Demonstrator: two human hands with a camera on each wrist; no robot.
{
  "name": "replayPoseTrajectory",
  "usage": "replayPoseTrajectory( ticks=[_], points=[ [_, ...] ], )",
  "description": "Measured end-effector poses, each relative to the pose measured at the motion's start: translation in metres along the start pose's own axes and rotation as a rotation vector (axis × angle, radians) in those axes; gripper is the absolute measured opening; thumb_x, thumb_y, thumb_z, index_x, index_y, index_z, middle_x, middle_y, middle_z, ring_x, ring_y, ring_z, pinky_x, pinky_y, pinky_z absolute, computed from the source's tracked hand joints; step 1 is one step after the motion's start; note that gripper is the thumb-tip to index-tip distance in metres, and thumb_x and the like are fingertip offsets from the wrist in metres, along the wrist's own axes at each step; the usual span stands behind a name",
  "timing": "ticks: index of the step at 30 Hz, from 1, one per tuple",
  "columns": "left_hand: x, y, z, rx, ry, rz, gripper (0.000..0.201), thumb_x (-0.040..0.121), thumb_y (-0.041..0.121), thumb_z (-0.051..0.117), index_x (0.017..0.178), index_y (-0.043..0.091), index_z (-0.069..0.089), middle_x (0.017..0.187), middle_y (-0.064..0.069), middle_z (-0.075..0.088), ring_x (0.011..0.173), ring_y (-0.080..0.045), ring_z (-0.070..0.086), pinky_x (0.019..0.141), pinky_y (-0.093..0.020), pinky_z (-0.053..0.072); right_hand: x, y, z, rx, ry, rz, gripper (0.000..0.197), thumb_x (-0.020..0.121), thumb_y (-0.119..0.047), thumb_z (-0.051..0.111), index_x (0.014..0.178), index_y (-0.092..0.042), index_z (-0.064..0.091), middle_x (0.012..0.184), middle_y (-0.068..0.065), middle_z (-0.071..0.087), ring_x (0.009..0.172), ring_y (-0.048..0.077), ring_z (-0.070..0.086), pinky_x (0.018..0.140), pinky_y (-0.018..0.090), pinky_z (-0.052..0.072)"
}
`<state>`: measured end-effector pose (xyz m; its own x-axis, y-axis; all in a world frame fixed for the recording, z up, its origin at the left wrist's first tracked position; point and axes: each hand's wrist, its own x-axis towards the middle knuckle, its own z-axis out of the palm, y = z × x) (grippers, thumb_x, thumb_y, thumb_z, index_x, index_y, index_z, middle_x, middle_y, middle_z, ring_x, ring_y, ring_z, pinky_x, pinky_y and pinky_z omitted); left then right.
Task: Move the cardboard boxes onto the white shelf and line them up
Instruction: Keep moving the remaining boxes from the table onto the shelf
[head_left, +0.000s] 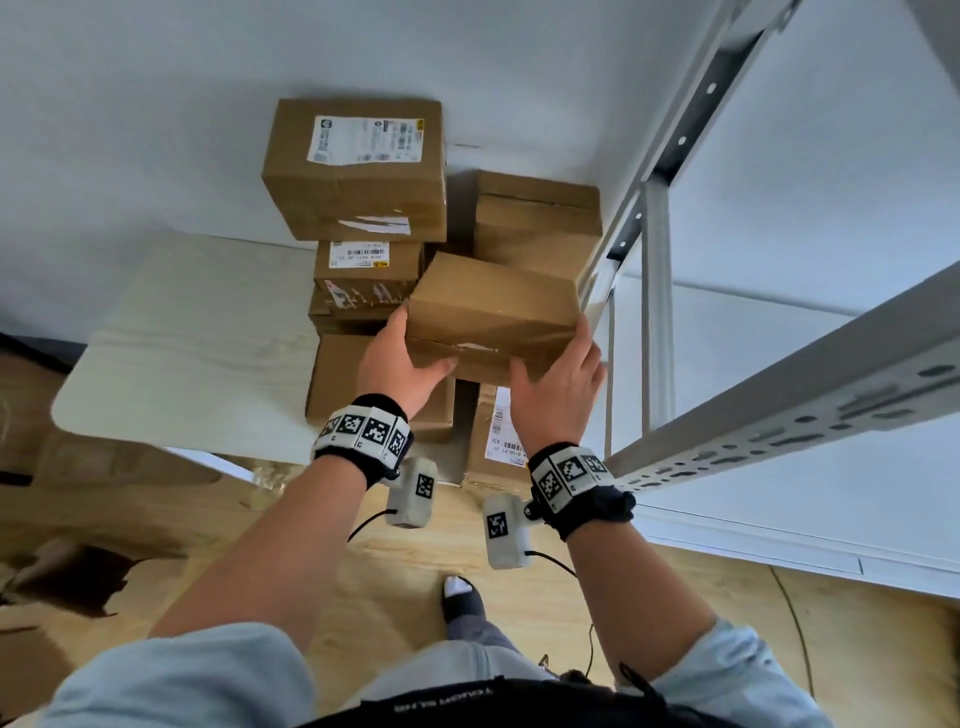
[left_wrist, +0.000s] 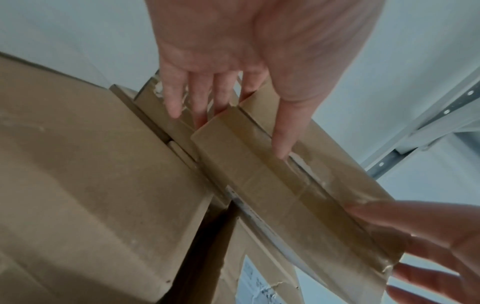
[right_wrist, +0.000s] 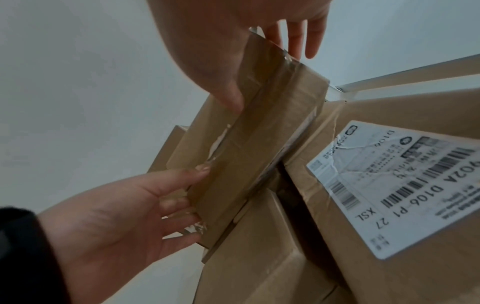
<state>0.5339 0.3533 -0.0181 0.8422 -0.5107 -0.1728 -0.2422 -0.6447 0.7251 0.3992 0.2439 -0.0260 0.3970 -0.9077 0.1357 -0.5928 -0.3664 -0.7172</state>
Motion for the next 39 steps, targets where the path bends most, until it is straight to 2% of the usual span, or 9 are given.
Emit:
replayPoseTrajectory(
  ticks=[3,7,11,13,17,23,29,34,39],
  points=[
    [-0.022,-0.003,-0.016,-0.060,0.080,0.032,0.094,0.077,0.037,0.083,0.152,0.023,0.029,0.149,-0.002,0.048,0.135,-0.023,0.046,0.111,-0.039,0.041,-0.010,-0.014,-0.012,0.015,-0.008,0.010,0.090,0.086,-0.040,0.068,0.154,-0.017,0.013,0.147,0.007,0.040,0.133,0.025,0.032,0.119,0.039,0.024],
    [-0.057,-0.010,-0.035,-0.195,0.159,0.063,0.100,0.068,0.046,0.087,0.149,0.029,0.030,0.147,0.003,0.047,0.131,-0.017,0.048,0.111,-0.038,0.042,-0.039,-0.031,-0.032,0.079,0.079,-0.099,0.074,0.090,-0.044,0.059,0.150,-0.015,0.027,0.143,0.006,0.048,0.132,0.025,0.040,0.118,0.036,0.022],
    [-0.103,-0.016,-0.053,-0.252,0.204,0.129,0.112,0.058,0.063,0.086,0.149,0.032,0.027,0.150,0.007,0.040,0.136,-0.014,0.041,0.112,-0.045,0.039,-0.084,-0.042,-0.056,0.114,0.200,-0.203,0.061,0.093,-0.042,0.058,0.143,-0.012,0.041,0.134,0.012,0.056,0.123,0.029,0.047,0.104,0.048,0.041],
    [-0.129,-0.017,-0.061,-0.246,0.221,0.161,0.114,0.059,0.064,0.085,0.150,0.031,0.026,0.153,0.006,0.035,0.140,-0.014,0.036,0.115,-0.043,0.036,-0.111,-0.044,-0.068,0.161,0.197,-0.194,0.058,0.095,-0.041,0.057,0.145,-0.018,0.039,0.138,0.009,0.051,0.128,0.025,0.043,0.106,0.043,0.040],
    [-0.185,-0.026,-0.070,-0.200,0.192,0.190,0.114,0.058,0.073,0.079,0.150,0.030,0.028,0.150,0.006,0.039,0.138,-0.015,0.038,0.113,-0.041,0.037,-0.167,-0.033,-0.092,0.178,0.214,-0.158,0.056,0.095,-0.038,0.056,0.146,-0.021,0.038,0.130,0.005,0.050,0.113,0.011,0.040,0.101,0.033,0.036],
    [-0.250,-0.027,-0.059,-0.107,0.017,0.108,0.111,0.059,0.084,0.068,0.148,0.028,0.032,0.150,0.002,0.043,0.134,-0.023,0.045,0.104,-0.042,0.042,-0.224,-0.003,-0.133,0.142,0.264,-0.098,0.049,0.099,-0.042,0.046,0.144,-0.021,0.043,0.128,0.000,0.060,0.116,0.017,0.046,0.100,0.035,0.040],
    [-0.294,-0.004,-0.011,-0.207,-0.100,0.140,0.106,0.059,0.067,0.081,0.144,0.020,0.040,0.140,0.001,0.052,0.127,-0.019,0.049,0.100,-0.033,0.041,-0.235,0.040,-0.190,0.065,0.357,-0.041,0.036,0.101,-0.039,0.045,0.131,-0.022,0.056,0.111,-0.004,0.066,0.106,0.018,0.048,0.084,0.031,0.039],
    [-0.302,0.045,0.040,-0.154,-0.132,0.398,0.095,0.057,0.061,0.087,0.133,0.018,0.049,0.123,0.003,0.057,0.115,-0.018,0.055,0.098,-0.037,0.049,-0.220,0.100,-0.246,0.128,0.457,0.175,0.032,0.101,-0.039,0.041,0.125,-0.024,0.058,0.101,-0.002,0.067,0.103,0.024,0.052,0.082,0.037,0.042],
    [-0.309,0.122,0.114,-0.174,-0.312,0.764,0.095,0.062,0.059,0.082,0.141,0.024,0.044,0.134,-0.002,0.047,0.126,-0.013,0.043,0.110,-0.032,0.036,-0.201,0.176,-0.319,0.316,0.575,0.435,0.037,0.104,-0.038,0.038,0.117,-0.016,0.064,0.101,0.004,0.066,0.103,0.027,0.058,0.082,0.030,0.039]
  ],
)
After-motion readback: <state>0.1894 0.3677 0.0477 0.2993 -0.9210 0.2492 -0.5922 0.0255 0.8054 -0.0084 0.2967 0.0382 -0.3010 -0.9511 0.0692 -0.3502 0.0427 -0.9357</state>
